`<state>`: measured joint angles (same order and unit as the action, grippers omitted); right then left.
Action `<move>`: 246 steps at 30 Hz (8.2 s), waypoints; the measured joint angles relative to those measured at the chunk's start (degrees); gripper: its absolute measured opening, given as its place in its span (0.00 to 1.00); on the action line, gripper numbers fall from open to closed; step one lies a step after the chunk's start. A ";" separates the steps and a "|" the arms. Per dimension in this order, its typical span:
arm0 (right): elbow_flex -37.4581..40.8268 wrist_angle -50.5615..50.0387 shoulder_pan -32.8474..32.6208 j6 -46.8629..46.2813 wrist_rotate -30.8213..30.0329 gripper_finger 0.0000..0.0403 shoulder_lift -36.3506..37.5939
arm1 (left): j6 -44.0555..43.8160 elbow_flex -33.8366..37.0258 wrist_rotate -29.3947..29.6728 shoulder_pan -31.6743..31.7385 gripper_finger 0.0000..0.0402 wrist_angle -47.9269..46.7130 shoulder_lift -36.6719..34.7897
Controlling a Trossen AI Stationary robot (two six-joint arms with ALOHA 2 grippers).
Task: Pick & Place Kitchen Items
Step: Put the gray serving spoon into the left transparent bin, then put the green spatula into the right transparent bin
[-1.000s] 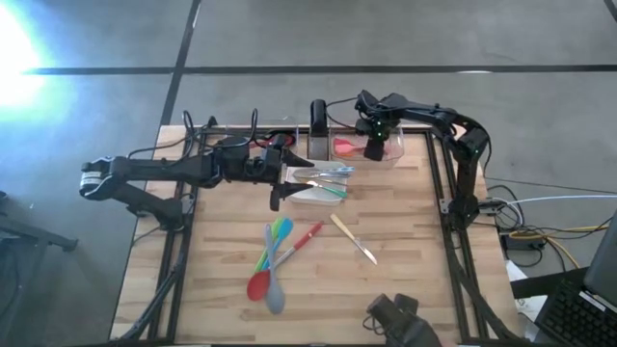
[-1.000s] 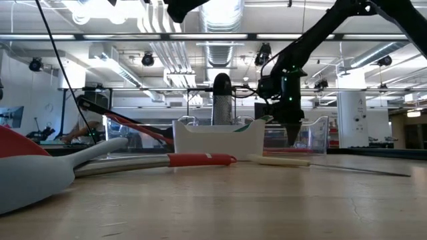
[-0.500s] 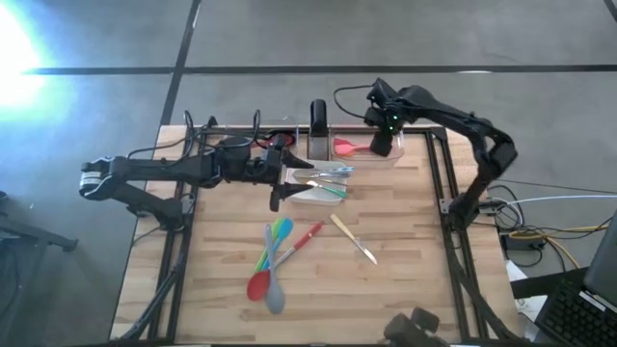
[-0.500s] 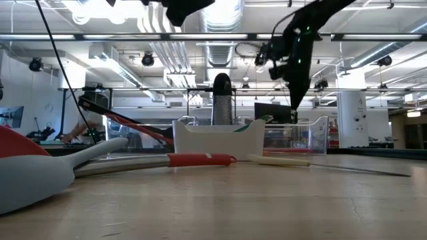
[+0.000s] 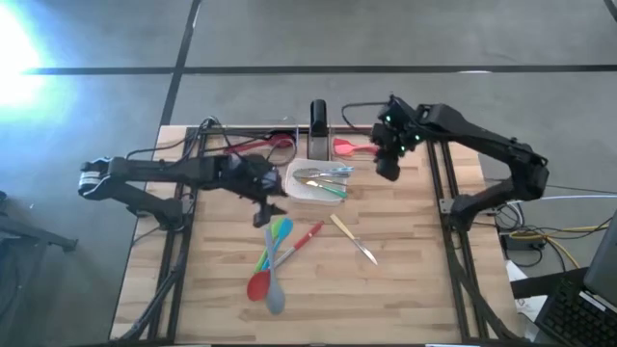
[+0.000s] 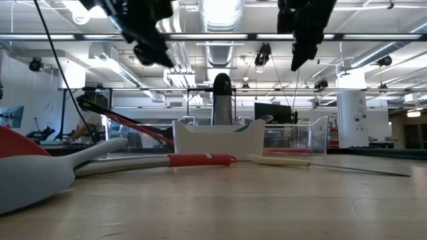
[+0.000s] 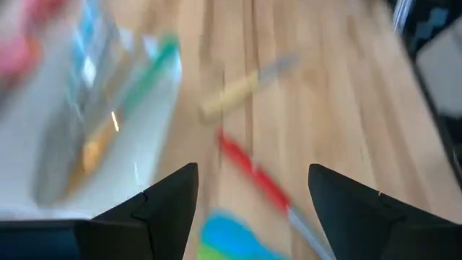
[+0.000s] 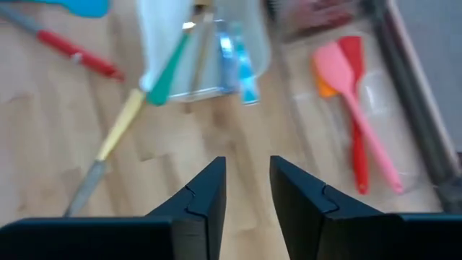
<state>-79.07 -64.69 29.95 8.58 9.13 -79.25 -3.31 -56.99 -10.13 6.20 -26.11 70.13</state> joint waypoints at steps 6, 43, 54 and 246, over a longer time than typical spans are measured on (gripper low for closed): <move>3.39 0.20 -7.22 -3.33 0.08 0.25 4.86 | 2.91 0.00 1.29 -4.53 0.66 -12.16 0.00; 5.80 2.13 -11.58 -8.12 -0.09 0.18 8.27 | 23.14 0.04 14.75 -23.59 0.66 -14.37 24.43; 5.90 3.41 -11.58 -7.91 -0.12 0.18 8.27 | 23.21 -0.02 16.31 -23.65 0.57 -13.92 27.32; 8.07 9.28 -12.83 -5.41 0.39 0.22 7.81 | 0.64 0.66 5.09 -4.09 0.63 -0.84 29.66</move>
<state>-71.00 -55.42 17.12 3.17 9.52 -71.44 -2.67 -56.33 -5.04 2.11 -26.95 99.79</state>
